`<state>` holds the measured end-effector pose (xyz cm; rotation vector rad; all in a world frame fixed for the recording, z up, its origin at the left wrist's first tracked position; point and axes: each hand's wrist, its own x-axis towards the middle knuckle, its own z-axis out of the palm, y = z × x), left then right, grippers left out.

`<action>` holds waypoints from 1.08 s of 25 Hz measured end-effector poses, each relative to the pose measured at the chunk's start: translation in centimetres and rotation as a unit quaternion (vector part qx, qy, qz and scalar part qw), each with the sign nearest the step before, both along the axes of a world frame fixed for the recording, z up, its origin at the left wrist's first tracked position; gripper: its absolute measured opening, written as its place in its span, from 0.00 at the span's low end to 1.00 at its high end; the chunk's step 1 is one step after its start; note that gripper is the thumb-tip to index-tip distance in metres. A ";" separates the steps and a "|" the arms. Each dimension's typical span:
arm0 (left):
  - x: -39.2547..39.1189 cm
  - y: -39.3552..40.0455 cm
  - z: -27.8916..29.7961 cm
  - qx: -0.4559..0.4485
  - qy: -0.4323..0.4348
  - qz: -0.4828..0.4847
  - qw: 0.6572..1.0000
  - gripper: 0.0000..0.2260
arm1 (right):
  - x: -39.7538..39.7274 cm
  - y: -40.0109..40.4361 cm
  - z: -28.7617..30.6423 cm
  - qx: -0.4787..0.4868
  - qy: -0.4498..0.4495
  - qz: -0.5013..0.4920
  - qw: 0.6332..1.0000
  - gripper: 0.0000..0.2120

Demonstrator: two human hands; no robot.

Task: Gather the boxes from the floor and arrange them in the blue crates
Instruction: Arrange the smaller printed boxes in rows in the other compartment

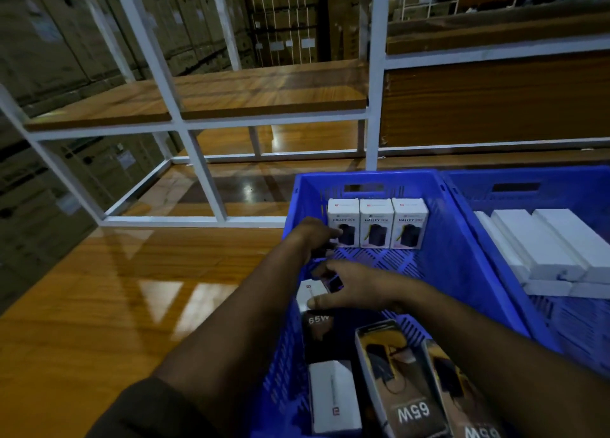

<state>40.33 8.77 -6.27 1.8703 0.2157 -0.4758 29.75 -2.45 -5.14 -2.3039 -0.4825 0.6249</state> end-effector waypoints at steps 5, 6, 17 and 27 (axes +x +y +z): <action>-1.0 0.2 -0.1 -0.106 0.011 0.040 0.993 0.09 | -0.1 0.5 -1.0 -0.071 -0.069 0.079 0.992 0.50; -1.1 0.3 -0.1 -0.113 0.006 0.041 0.993 0.08 | -0.1 0.8 -1.0 -0.062 -0.061 0.089 0.992 0.50; -2.0 0.1 0.7 -0.077 0.004 0.062 0.995 0.06 | -0.6 2.1 -1.8 -0.108 -0.066 0.157 0.979 0.43; -2.4 -0.9 1.0 -0.105 -0.010 0.060 0.993 0.06 | 0.6 -0.2 -0.2 -0.028 0.020 0.003 0.999 0.27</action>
